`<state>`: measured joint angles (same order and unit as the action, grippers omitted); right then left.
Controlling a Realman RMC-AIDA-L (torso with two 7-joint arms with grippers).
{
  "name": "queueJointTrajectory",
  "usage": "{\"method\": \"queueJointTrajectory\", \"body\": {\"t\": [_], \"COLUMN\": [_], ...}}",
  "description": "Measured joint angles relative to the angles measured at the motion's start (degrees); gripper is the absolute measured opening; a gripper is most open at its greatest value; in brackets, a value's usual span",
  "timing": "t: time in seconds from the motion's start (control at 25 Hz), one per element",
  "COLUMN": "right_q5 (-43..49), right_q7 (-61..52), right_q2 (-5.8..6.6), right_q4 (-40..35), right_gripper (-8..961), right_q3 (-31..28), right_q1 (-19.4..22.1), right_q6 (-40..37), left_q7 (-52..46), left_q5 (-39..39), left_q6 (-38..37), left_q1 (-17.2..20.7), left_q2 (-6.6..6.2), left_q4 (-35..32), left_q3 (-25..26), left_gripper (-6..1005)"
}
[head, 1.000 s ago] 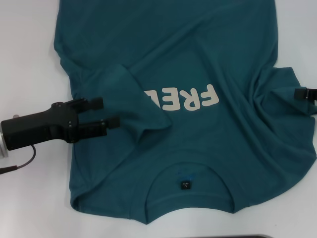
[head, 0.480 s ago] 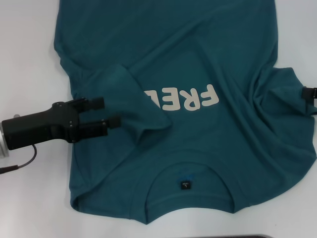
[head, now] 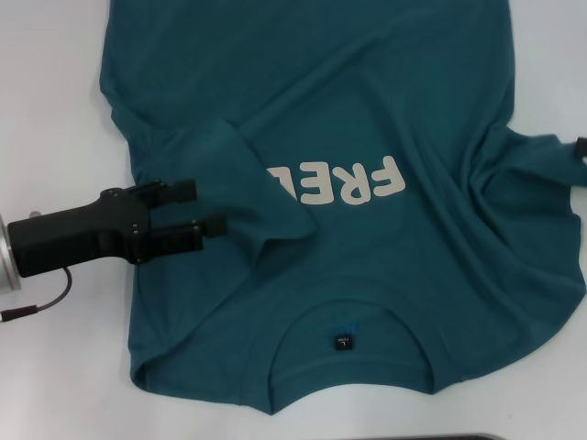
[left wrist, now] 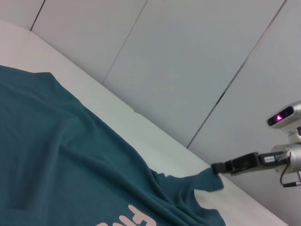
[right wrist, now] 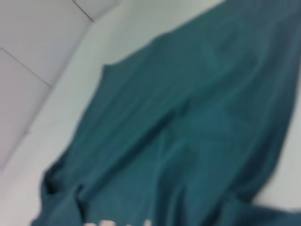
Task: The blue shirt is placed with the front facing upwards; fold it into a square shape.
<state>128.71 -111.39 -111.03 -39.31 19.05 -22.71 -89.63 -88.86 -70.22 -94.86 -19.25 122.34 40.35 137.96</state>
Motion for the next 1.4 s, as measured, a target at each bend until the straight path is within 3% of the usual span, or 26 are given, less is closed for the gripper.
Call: {"method": "queueJointTrajectory", "body": {"t": [0.36, 0.72, 1.0, 1.4], "right_q5": [-2.5, -2.3, -2.2, 2.1], "right_q7": [-0.3, -0.4, -0.5, -0.6], "right_q2": [1.26, 2.6, 2.75, 2.71], "right_q4": [-2.4, -2.5, -4.3, -4.5], "right_gripper": [15, 24, 31, 41], "right_q3": [-3.2, -5.3, -7.7, -11.7], "right_q1": [0.8, 5.1, 7.8, 8.6], "right_q6": [-5.2, -4.8, -4.7, -4.4], "left_q7": [0.4, 0.4, 0.4, 0.1], "left_q5": [-0.5, -0.6, -0.6, -0.5], "left_q6": [-0.3, -0.6, -1.3, -2.0], "left_q1": [0.0, -0.1, -0.5, -0.8], "left_q2": [0.09, 0.55, 0.7, 0.7], "left_q4": [-0.6, -0.7, -0.7, -0.7], "left_q3": [0.1, 0.1, -0.3, -0.3], "left_gripper": [917, 917, 917, 917]}}
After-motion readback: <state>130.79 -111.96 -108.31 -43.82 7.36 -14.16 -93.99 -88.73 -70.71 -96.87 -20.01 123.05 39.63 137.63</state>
